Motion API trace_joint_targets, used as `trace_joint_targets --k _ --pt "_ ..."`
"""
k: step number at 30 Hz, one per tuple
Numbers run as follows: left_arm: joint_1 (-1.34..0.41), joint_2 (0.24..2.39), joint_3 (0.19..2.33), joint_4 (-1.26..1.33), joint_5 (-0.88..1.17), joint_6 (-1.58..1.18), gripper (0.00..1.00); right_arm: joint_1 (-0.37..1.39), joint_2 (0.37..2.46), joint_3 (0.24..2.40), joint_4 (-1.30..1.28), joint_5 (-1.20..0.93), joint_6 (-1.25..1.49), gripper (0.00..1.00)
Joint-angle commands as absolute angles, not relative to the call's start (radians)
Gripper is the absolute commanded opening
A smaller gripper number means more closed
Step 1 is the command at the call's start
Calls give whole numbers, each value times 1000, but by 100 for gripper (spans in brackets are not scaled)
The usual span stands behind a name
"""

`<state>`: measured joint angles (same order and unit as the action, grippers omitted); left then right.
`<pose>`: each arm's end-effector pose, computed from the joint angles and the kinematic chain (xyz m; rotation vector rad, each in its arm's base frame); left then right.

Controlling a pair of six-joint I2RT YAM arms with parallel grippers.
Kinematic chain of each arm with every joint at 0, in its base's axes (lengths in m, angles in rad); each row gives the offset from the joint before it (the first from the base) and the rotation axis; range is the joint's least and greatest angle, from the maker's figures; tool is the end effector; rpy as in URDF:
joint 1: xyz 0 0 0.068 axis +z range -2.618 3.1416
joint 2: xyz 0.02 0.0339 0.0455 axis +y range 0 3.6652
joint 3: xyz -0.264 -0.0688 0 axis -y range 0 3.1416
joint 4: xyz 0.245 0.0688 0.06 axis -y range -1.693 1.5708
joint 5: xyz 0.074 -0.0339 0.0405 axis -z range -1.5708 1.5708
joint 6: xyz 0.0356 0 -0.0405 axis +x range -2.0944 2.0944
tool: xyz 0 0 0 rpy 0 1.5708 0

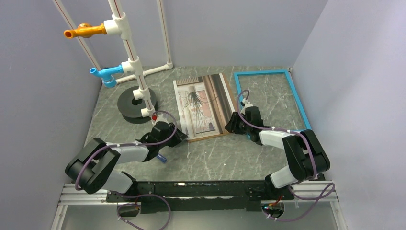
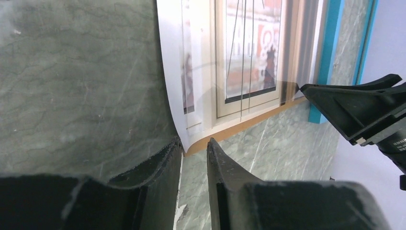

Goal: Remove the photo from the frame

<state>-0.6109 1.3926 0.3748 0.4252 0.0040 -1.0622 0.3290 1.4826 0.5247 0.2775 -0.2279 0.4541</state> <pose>0.1997 -0.1400 0.1351 -0.5184 2.2692 -0.9228 0.2541 0.0952 0.1422 0.0185 2.3190 0.6666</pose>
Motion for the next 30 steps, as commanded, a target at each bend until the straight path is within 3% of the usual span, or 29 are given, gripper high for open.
trace_joint_targets --k 1,14,27,30 --pt "-604 1369 367 519 5 -1086 31 334 1517 557 249 -220 443 43" --pt "-587 1465 309 640 28 -1205 31 334 1513 555 249 -224 442 43" --pt "-575 1595 253 850 46 -1267 13 335 1517 559 250 -224 441 43" --pt "-575 1598 235 899 46 -1268 4 335 1517 559 249 -224 440 43"
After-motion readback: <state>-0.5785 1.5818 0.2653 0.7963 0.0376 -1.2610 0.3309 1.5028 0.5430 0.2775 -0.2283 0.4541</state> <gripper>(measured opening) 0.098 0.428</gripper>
